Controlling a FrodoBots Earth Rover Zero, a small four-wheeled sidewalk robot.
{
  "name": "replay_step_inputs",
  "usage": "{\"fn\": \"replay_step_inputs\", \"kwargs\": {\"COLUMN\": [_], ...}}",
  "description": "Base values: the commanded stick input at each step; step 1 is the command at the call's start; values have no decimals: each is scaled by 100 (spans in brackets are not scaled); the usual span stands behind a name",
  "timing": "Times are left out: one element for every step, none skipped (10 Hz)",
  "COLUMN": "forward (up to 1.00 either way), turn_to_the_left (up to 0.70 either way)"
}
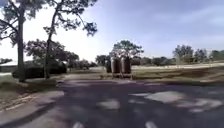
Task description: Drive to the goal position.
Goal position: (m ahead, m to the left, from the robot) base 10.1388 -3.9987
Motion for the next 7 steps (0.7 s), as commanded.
{"fn": "replay_step_inputs", "kwargs": {"forward": [100, 100, 100, 100, 100, 100, 100], "turn_to_the_left": [39, 28, 7, -1, -1, -1, 39]}}
